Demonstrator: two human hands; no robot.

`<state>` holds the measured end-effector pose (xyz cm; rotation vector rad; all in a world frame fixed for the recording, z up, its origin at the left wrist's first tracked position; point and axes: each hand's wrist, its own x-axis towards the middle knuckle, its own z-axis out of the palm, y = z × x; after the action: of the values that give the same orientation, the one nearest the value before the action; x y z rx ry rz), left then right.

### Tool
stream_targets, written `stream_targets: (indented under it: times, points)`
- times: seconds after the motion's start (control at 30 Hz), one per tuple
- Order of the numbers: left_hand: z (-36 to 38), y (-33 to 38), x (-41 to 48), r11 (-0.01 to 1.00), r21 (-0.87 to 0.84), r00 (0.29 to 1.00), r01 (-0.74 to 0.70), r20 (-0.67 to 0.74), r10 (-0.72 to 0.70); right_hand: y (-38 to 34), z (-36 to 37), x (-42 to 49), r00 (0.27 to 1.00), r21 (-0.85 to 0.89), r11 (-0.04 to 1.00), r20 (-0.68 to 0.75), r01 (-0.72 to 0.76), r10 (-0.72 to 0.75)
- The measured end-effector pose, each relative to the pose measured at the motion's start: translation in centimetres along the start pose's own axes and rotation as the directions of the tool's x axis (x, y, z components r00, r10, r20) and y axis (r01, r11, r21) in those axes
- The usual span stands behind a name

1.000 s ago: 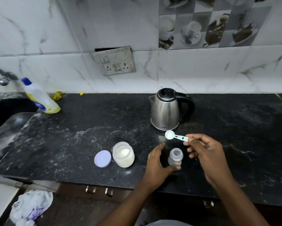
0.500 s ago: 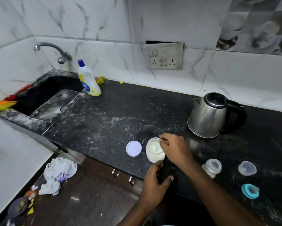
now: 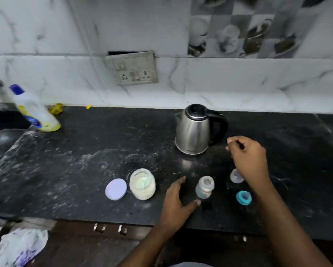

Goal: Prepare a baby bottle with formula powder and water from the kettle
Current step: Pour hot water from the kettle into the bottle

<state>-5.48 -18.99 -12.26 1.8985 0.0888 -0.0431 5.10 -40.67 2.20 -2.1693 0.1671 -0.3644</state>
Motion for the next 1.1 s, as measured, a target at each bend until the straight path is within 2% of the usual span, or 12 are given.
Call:
stream_targets:
  times: [0.2,0.43,0.83,0.97,1.1]
  points:
    - [2.8,1.2,2.7,0.998,0.036,0.99,-0.046,0.134,0.04,5.0,-3.8,0.3,0.986,0.046,0.988,-0.066,-0.15,0.153]
    - [4.6,1.4,3.9,0.997,0.053,0.985,-0.056,0.165,0.046,5.9,-2.3,3.8,0.992,0.157,0.983,-0.071,-0.097,0.109]
    - [1.7,4.6,3.0,0.997,-0.026,0.998,-0.066,0.008,0.067,4.2,5.2,14.8,0.993,0.185,0.981,0.111,-0.062,0.042]
    - [0.1,5.8,2.8,0.995,-0.084,0.995,-0.06,-0.084,0.053,4.3,7.1,16.0,0.968,0.354,0.916,0.225,-0.191,0.115]
    - [-0.7,6.4,2.2,0.99,-0.133,0.983,-0.051,-0.181,0.026,4.6,8.0,17.0,0.948,0.43,0.856,0.256,-0.286,0.188]
